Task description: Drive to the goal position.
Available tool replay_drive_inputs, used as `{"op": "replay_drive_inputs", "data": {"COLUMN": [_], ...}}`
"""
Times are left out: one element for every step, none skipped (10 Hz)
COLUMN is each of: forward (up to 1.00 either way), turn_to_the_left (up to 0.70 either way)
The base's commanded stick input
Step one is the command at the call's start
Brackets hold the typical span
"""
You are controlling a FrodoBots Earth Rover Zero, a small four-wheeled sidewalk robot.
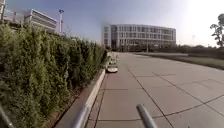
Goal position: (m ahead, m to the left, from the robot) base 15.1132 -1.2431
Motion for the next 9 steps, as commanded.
{"op": "replay_drive_inputs", "data": {"forward": [0.00, 0.00, 0.00, 0.00, 0.00, 0.00, 0.06, 0.60, 0.70], "turn_to_the_left": [0.00, 0.00, 0.00, 0.00, -0.05, -0.45, -0.43, -0.29, -0.25]}}
